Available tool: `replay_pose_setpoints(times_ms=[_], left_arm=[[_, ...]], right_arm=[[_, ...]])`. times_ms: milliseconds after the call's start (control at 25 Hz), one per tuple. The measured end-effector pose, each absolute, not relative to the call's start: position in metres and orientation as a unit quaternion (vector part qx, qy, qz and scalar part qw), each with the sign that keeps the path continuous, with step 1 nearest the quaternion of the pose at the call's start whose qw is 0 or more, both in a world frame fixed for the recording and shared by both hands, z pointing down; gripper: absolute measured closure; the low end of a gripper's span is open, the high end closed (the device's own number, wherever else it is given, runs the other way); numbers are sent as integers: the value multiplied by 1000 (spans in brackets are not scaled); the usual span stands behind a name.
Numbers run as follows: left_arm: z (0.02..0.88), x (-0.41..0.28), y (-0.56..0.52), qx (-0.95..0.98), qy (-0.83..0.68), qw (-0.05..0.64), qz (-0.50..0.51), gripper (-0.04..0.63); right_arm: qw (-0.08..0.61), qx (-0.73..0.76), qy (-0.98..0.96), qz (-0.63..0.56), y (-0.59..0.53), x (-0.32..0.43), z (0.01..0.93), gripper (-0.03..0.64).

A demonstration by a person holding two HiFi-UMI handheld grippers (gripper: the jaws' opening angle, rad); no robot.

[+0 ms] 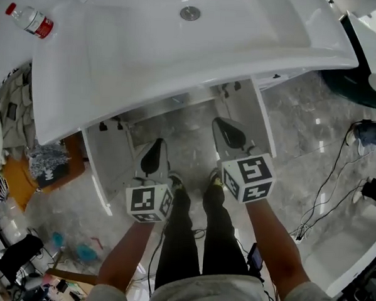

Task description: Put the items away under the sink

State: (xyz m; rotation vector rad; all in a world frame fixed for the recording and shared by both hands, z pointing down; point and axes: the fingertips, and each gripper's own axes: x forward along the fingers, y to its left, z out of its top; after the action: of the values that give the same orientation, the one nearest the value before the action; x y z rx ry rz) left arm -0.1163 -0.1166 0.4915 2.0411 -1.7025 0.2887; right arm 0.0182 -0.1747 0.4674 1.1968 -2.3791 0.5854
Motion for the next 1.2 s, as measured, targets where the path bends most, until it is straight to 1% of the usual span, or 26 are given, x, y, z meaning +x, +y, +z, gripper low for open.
replay_pose_setpoints(times_ms=[120,240,400,560,720,880,1200], left_arm=[[441,-132,-92,744,-615,237,108,584],[393,-146,-73,746,-616,225,113,584],[352,-157,-58,747,-608,243,114,584],[308,-164,-51,759,-602,220,113,583],[281,-166,-40,772,-585,228,97,584],[267,-163,-21,781,-578,216,101,583],[248,-157,7,773,-592,208,94,584]], right_arm=[[212,418,-860,201,-155,13,418,617],[210,409,-868,190,-138,10,369,617],[198,419,-870,170,-122,14,312,617],[192,438,-859,182,-97,23,276,617],[179,467,-844,192,-78,35,247,617],[174,478,-841,184,-63,40,228,617],[178,456,-855,172,-42,34,222,617]])
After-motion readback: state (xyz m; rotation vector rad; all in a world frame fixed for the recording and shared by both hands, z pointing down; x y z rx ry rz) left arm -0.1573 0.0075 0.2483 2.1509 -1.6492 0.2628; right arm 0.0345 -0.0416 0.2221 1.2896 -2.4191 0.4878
